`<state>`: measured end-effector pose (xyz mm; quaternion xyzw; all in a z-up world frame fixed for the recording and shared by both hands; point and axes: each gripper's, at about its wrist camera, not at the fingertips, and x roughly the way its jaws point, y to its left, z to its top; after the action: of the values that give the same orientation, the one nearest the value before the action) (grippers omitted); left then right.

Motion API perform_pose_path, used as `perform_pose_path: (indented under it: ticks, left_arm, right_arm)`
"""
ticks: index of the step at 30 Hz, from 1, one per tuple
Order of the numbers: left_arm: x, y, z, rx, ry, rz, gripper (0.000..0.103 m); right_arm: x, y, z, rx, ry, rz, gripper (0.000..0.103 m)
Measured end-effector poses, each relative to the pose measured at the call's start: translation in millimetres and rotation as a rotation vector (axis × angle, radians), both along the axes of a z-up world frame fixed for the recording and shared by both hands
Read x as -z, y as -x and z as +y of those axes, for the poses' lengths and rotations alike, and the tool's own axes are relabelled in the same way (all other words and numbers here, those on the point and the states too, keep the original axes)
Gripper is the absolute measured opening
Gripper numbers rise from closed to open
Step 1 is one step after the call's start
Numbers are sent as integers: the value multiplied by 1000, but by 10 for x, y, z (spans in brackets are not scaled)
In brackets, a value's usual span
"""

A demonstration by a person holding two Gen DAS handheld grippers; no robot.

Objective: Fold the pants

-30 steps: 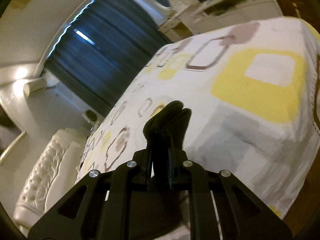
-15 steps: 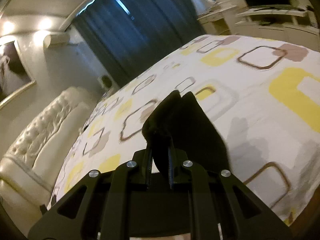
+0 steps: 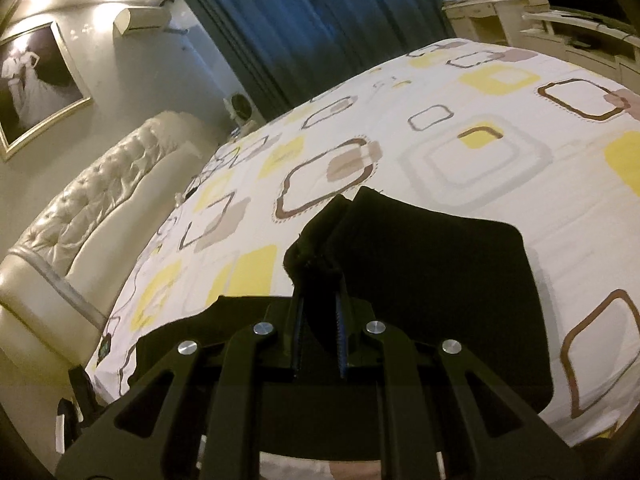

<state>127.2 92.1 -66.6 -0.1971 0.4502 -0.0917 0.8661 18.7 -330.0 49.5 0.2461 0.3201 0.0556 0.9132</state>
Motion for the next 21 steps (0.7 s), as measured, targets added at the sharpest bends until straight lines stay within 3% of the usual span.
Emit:
perform_pose_path:
  ticks: [21]
  left_arm:
    - [52,-11,-22,31,-3,-14,76]
  right_arm:
    - [176,-108,593,-93,28,62,13]
